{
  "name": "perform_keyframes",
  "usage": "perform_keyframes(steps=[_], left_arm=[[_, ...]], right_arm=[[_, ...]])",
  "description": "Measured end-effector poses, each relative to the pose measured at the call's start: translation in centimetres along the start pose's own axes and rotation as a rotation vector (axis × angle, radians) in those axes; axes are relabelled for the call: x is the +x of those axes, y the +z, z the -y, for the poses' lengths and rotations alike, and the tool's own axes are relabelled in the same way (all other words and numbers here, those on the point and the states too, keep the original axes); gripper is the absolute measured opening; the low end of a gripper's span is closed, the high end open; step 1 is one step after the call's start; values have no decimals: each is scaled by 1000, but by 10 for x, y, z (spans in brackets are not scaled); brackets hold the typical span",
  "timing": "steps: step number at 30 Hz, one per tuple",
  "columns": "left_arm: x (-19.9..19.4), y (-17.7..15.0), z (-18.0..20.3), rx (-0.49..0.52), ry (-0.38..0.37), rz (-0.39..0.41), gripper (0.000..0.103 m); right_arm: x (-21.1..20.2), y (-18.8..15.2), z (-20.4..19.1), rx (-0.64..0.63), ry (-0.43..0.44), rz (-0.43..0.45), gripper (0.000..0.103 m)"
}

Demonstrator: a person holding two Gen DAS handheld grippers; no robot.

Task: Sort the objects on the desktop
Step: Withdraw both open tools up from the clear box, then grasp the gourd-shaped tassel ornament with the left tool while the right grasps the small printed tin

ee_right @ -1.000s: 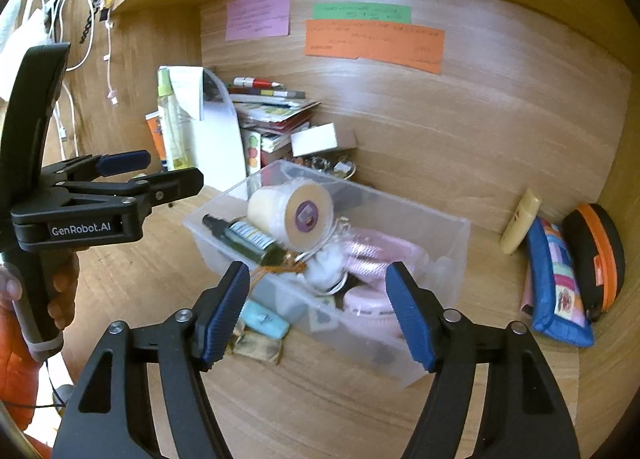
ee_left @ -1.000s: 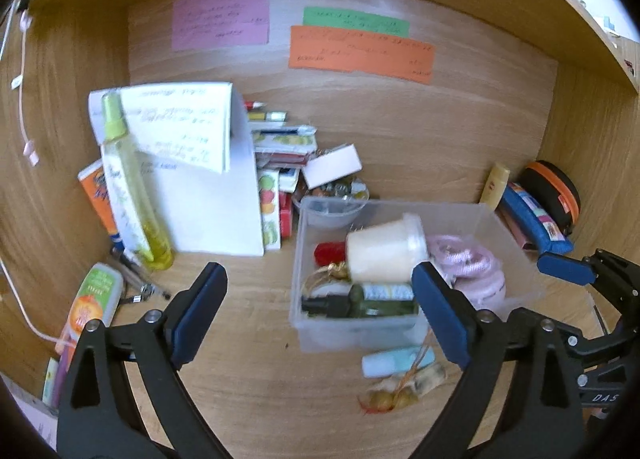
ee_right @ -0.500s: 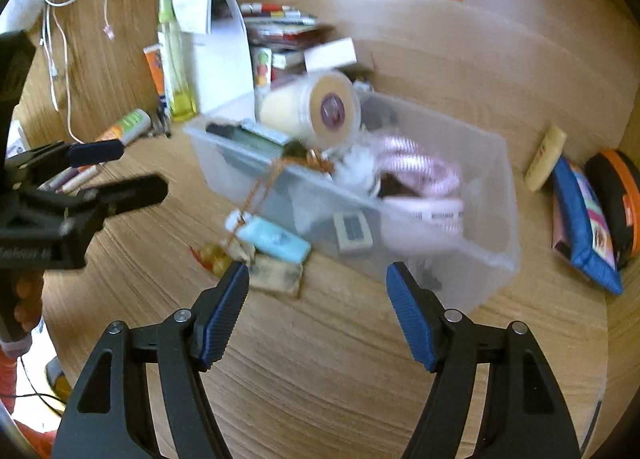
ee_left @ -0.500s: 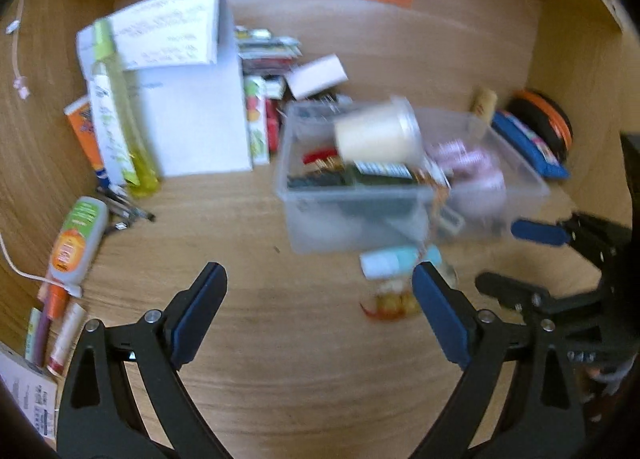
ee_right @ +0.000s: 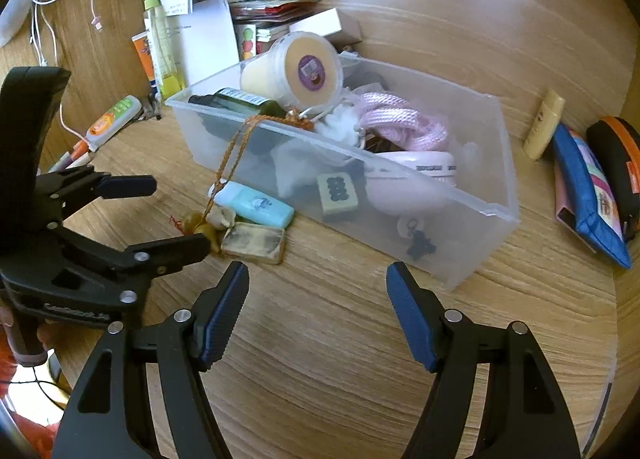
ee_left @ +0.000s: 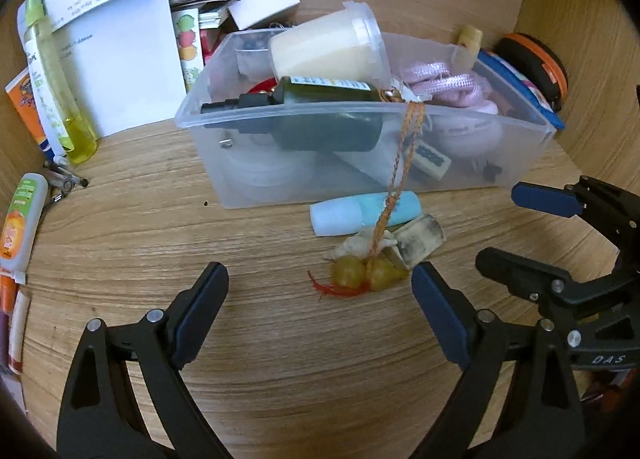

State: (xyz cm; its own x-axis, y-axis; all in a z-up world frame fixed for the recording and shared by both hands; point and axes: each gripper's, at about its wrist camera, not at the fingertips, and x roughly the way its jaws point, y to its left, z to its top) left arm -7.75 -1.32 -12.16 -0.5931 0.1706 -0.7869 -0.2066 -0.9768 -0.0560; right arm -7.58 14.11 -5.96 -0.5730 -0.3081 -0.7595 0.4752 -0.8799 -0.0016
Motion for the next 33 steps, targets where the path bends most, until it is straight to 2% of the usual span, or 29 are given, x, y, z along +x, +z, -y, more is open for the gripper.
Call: perform_keyframes(steps=[1,5,10,16,21,25,33], left_arm=[[1,0,1,11,7,-4,84],[5,-1,0,28,20,-24,75],[2,-3,-4,32,36,-12,57],[0,-2,-13,7,23,1,44],[-3,1,-21,-10,-11,6,44],[-1,9,-20,22,-49,-2,44],[8,11,-8,101,-85,-32,45]], right_arm=[[2,1,-1,-2,10,-6,68],[7,2,-7,-15,31,-18,68],[14,5,-18,-38,47,-29,68],[27,9,-35,-64,41,-47,68],[36,14,-37,-25,38,-60,68],[41,13,-35,-11,30,-75,67],[38,14,-25,3,29,-65,45]])
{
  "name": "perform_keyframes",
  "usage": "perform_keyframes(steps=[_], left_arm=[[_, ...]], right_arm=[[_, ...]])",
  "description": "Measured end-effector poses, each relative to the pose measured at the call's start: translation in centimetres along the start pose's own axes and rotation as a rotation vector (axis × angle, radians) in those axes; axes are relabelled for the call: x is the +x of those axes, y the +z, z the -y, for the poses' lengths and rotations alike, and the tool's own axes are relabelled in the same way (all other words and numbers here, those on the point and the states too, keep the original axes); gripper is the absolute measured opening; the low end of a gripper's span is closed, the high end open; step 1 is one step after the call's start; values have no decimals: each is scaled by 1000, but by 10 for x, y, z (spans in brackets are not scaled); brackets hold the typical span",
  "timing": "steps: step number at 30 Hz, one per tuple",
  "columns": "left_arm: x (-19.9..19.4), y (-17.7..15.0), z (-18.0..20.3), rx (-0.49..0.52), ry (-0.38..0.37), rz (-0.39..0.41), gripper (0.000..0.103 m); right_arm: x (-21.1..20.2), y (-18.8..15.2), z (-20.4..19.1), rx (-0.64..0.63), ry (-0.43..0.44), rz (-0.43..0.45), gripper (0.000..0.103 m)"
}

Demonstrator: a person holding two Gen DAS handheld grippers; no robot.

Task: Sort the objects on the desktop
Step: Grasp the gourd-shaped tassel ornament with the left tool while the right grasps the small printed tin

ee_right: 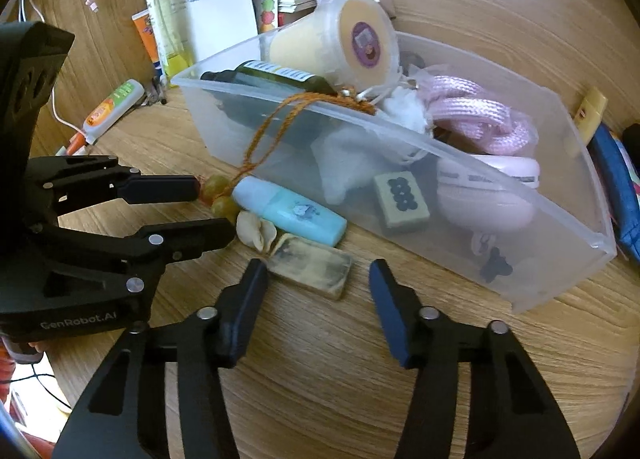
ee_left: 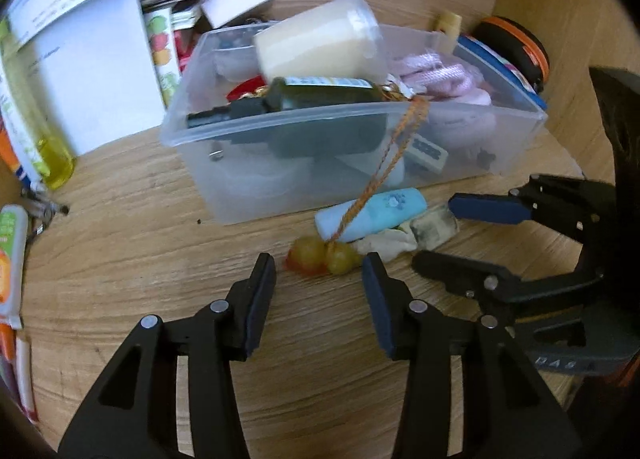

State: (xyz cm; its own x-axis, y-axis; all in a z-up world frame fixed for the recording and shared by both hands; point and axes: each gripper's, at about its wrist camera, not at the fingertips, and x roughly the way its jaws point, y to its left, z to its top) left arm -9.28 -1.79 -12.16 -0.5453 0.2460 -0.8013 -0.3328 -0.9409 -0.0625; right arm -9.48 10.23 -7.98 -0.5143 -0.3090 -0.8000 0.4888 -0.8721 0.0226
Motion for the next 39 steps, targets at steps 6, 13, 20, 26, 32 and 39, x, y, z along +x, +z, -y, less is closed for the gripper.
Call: perform_keyframes(steps=[6,13,20,26,32,39], left_arm=[[4,5,6,3,20,6,45],[6,5,11,6,65,26,34],[0,5,2,-39,69,36,28],[-14,2,-6,-67,100,70,18],[-23,0,-11,-92,98,84,18],[-24,-8,-5,-89,73,66,18]], right_arm=[[-4,-4,6,-15,10,-1,39],[-7,-8,13,-3,22,-2,39],[-17,-13,19,17,36,23,39],[-27,-15,19,22,52,45,39],[-38,-16,18,23,51,66,39],[-42,-19,16,18,38,70,39]])
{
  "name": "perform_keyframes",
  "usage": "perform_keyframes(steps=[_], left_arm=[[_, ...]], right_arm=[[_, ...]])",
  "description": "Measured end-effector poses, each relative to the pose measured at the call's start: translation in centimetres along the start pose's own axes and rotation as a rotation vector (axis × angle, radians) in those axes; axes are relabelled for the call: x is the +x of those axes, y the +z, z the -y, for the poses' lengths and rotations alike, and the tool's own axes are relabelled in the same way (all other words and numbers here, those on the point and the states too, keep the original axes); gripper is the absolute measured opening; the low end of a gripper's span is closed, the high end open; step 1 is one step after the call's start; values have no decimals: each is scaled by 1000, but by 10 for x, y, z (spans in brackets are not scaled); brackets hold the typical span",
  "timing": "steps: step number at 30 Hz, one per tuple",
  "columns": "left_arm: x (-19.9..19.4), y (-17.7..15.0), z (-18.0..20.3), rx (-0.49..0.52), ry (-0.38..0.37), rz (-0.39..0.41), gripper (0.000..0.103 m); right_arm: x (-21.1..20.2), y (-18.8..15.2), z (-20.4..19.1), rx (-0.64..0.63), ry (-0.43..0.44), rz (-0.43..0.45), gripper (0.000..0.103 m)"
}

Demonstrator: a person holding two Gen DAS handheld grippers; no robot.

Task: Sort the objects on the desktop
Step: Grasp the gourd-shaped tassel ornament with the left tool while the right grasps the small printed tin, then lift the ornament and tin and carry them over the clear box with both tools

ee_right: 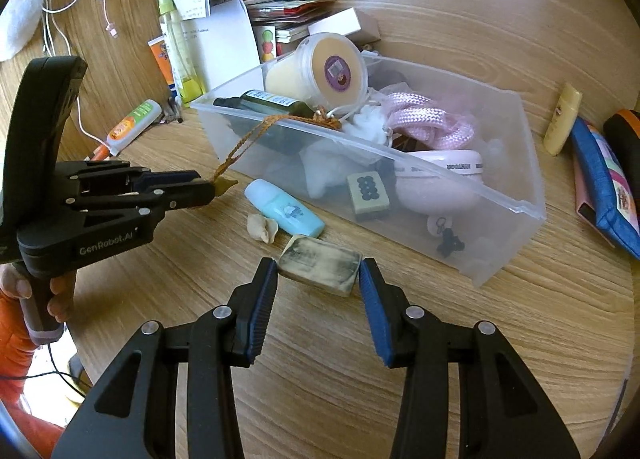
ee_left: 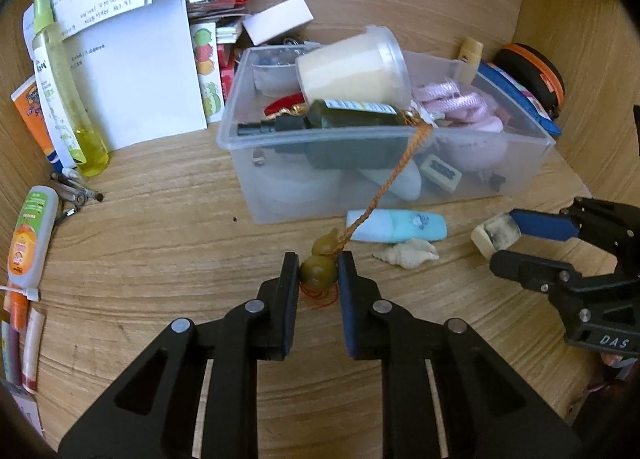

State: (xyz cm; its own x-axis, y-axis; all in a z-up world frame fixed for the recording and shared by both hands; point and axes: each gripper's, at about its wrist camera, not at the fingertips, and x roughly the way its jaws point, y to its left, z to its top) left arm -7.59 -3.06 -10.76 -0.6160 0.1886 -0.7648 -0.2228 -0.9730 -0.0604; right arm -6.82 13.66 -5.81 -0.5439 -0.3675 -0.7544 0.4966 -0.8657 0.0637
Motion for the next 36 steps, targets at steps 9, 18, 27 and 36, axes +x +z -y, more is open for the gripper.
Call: perform_keyframes(steps=[9,18,27,36], left_arm=[[-3,-5,-1,-10,-14,-4,18],[17,7,19,59,-21,-44,23],[25,9,30,89,45,-17,25],[-6,3,10,0,59,49,18]], right_arm=[[-7,-1,6,12,4,16,39],[-5,-4,7,23,11,10,39],[-11,-7,13,39,6,29,39],[-26,-2,23,66,6,77,39]])
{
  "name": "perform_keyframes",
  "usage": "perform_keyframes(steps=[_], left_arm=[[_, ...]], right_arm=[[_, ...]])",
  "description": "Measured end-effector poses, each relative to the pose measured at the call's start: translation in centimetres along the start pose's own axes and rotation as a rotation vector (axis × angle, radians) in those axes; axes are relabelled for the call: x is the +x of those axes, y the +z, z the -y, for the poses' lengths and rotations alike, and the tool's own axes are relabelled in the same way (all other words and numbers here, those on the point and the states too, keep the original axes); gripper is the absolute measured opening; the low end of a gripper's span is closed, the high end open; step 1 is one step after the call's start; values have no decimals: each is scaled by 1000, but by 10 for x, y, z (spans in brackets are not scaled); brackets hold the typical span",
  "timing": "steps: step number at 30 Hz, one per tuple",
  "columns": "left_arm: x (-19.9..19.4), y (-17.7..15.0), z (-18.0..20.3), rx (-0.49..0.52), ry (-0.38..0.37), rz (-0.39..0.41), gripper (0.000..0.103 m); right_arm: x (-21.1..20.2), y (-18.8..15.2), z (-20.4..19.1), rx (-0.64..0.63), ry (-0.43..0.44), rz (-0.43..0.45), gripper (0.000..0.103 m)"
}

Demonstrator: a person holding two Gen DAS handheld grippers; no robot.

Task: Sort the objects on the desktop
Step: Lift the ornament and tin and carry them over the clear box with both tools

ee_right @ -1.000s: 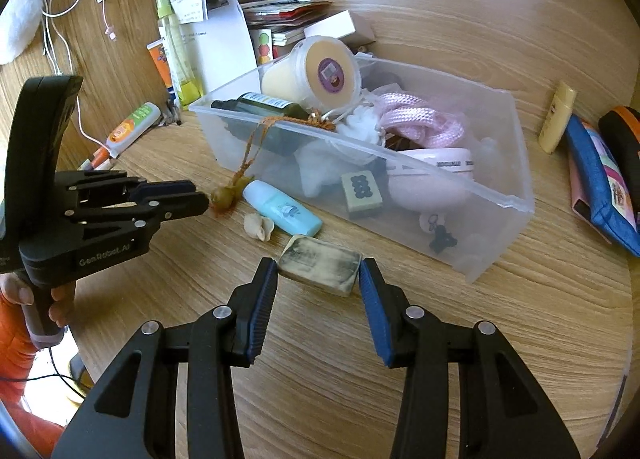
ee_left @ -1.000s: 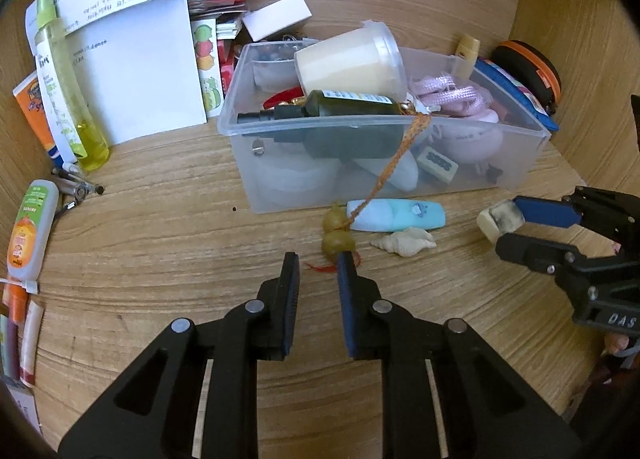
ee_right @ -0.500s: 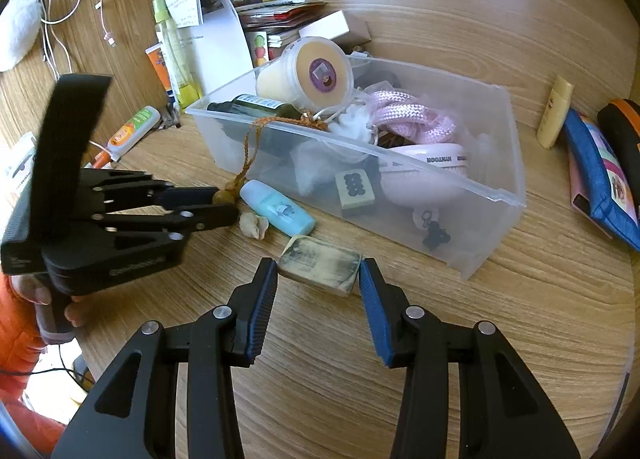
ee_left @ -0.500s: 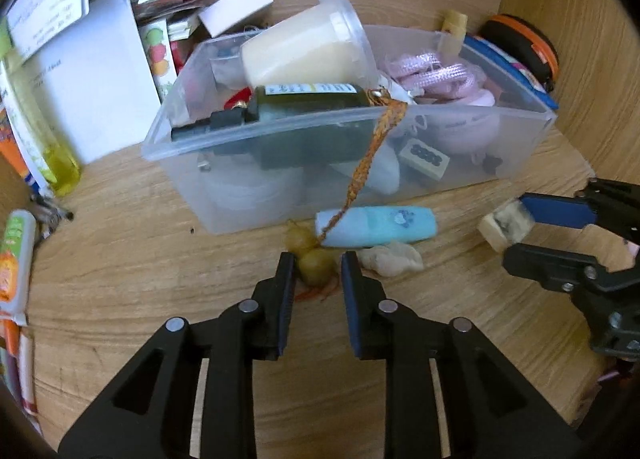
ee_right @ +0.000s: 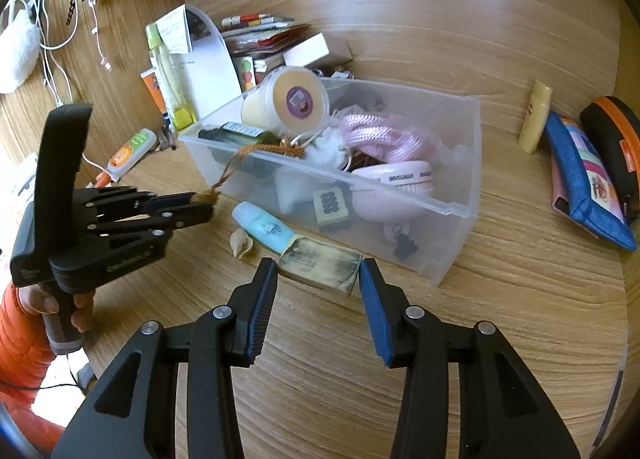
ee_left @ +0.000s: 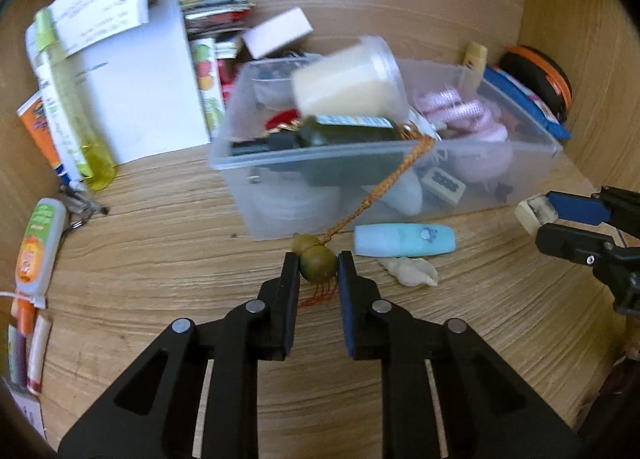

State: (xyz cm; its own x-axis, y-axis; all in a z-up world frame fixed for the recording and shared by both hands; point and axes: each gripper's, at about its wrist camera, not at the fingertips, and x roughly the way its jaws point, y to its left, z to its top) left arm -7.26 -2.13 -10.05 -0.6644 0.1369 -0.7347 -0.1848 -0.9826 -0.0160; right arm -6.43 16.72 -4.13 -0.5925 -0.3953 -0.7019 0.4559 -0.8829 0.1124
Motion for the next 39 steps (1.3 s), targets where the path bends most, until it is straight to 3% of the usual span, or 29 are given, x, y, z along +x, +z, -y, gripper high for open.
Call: perform_keyframes(steps=[17,25,39], left_arm=[[-47,31,-3,-40,2,140,18],[-50,51,0,-46,-13,181,18],[-10,66,-5,-64,-36,112,18]], right_arm=[[-16,22,9,20,18,75,39],[-15,39,21,42,26,106,39],[16,59,35,57,-20,74,39]])
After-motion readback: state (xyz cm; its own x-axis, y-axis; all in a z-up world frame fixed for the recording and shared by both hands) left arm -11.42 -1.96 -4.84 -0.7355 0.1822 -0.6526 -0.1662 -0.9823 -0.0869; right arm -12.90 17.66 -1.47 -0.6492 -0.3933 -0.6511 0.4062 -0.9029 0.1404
